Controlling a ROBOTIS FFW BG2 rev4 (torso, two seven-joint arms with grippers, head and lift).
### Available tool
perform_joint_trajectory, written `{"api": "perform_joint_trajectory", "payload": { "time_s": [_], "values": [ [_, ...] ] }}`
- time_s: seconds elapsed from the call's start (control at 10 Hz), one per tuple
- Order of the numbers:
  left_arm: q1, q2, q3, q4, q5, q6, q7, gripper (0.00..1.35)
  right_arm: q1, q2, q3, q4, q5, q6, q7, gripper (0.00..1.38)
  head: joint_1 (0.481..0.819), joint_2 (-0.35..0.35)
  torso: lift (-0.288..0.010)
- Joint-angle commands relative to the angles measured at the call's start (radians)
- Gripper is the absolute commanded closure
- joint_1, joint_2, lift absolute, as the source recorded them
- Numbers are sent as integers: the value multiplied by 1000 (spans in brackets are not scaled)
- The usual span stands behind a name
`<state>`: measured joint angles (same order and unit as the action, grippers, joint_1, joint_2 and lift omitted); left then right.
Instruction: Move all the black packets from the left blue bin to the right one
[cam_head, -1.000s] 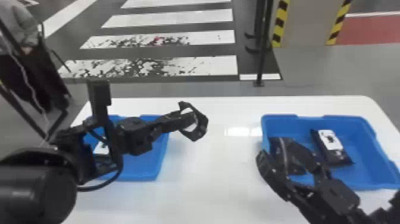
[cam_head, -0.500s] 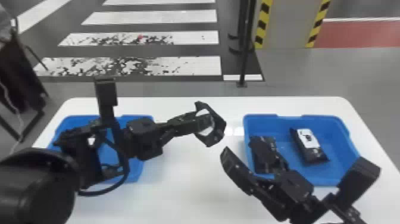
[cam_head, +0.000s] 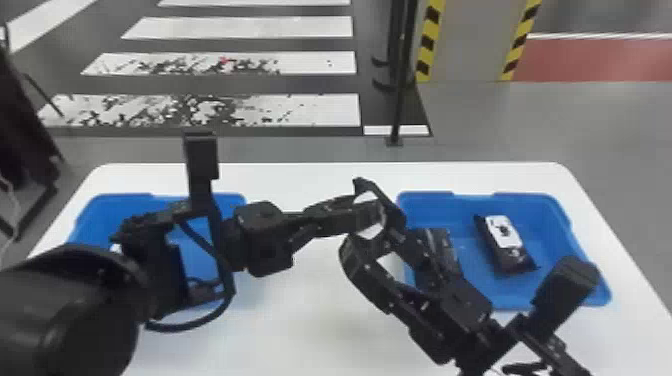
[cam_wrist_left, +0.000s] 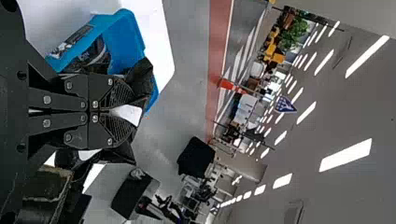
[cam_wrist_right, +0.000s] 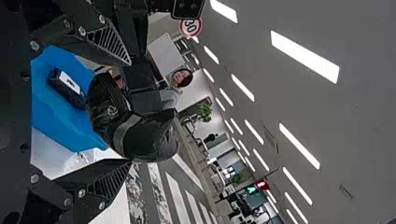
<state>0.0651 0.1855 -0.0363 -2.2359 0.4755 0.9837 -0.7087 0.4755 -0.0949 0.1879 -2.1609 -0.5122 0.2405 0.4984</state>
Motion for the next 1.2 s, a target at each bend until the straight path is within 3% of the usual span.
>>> {"api": "perform_joint_trajectory", "payload": {
  "time_s": [0.0,0.2,0.6,0.7,0.8,0.9,1.0,1.1],
  "values": [
    [-1,0,-6,1,3,0,0,1207,-2,0,1,15,-22,0,0,831,695,16,-154],
    [-1,2,-4,1,7,0,0,1207,1,0,-2,22,-18,-59,-9,1292,695,10,-154],
    [6,2,4,4,21,-4,1,1193,1,-2,-4,17,8,-74,-9,1277,695,-6,-154],
    [23,0,14,4,51,-29,17,944,1,-2,-6,17,8,-74,-9,1277,695,-5,-154],
    [48,-8,36,1,81,-46,29,487,3,-2,-10,22,10,-74,-9,1277,695,-3,-154],
    [65,-11,54,4,101,-73,29,151,3,-2,-18,29,10,-74,-9,1277,695,0,-154],
    [77,-11,68,1,147,-100,29,88,3,-3,-30,44,10,-71,-9,1277,695,3,-154],
    [90,-14,82,1,197,-125,29,134,1,-2,-54,56,28,-69,-9,1277,695,3,-154]
  ]
}}
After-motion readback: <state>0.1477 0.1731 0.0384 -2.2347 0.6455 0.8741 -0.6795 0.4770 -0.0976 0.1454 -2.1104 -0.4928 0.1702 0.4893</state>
